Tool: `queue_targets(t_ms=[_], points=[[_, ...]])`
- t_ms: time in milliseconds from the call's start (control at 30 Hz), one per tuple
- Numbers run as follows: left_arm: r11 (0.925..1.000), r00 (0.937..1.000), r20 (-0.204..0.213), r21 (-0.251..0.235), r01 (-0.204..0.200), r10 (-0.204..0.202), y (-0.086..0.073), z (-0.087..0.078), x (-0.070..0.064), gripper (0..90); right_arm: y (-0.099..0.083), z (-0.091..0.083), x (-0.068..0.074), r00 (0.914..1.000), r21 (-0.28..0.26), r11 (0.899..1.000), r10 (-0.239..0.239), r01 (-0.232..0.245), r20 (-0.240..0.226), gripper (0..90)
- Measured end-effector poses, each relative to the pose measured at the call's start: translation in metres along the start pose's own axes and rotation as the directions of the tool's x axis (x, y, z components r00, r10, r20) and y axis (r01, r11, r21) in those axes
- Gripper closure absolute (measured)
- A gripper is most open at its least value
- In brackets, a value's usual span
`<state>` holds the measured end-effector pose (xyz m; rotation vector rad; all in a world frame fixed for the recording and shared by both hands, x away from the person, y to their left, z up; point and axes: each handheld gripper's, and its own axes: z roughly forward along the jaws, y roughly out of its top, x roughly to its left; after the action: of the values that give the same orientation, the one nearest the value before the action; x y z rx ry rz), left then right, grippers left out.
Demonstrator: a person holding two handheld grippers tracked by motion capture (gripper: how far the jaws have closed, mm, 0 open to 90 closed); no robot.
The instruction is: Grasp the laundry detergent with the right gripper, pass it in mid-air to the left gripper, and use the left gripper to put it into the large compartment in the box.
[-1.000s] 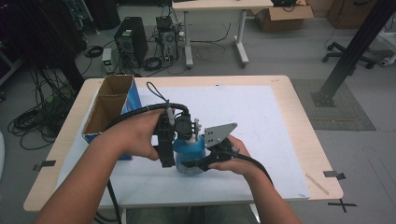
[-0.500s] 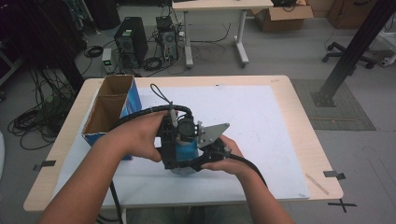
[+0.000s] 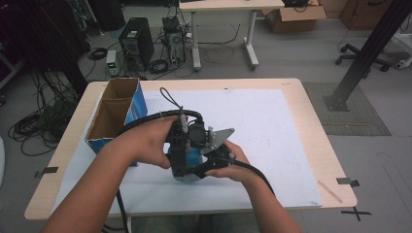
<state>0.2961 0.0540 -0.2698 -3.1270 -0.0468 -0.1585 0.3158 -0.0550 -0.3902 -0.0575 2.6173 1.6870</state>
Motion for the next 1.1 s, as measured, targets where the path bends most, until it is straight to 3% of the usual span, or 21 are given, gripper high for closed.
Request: queue_targets(t_ms=[333, 767, 900, 1033, 1100], points=[[1.0, 1.0, 0.004, -0.006, 0.002, -0.002, 0.0008, 0.0007, 0.0001, 2.0, 0.0032, -0.0003, -0.001, 0.9999, -0.001, 1.0, -0.014, 0.014, 0.002, 45.9], [1.0, 1.0, 0.006, -0.001, 0.0, 0.0, 0.001, 0.0014, 0.0001, 11.6, 0.0037, 0.0003, -0.0003, 1.0, -0.003, 1.0, 0.005, -0.005, 0.0, 45.9], [1.0, 0.9998, 0.018, -0.005, 0.006, -0.006, 0.0011, 0.0006, 0.0014, 15.5, 0.0041, -0.0002, -0.0016, 0.9998, -0.002, 1.0, -0.021, 0.021, 0.007, 45.9], [1.0, 0.9999, 0.015, -0.006, 0.004, -0.004, 0.0013, 0.0002, 0.0016, 18.6, 0.0051, 0.0002, 0.0, 1.0, -0.006, 1.0, -0.002, 0.002, 0.004, 45.9], [1.0, 0.9999, 0.015, -0.002, 0.002, -0.002, 0.0015, -0.0002, 0.0016, 19.0, 0.0048, -0.0003, -0.0015, 0.9998, 0.001, 1.0, -0.019, 0.019, 0.005, 45.8]])
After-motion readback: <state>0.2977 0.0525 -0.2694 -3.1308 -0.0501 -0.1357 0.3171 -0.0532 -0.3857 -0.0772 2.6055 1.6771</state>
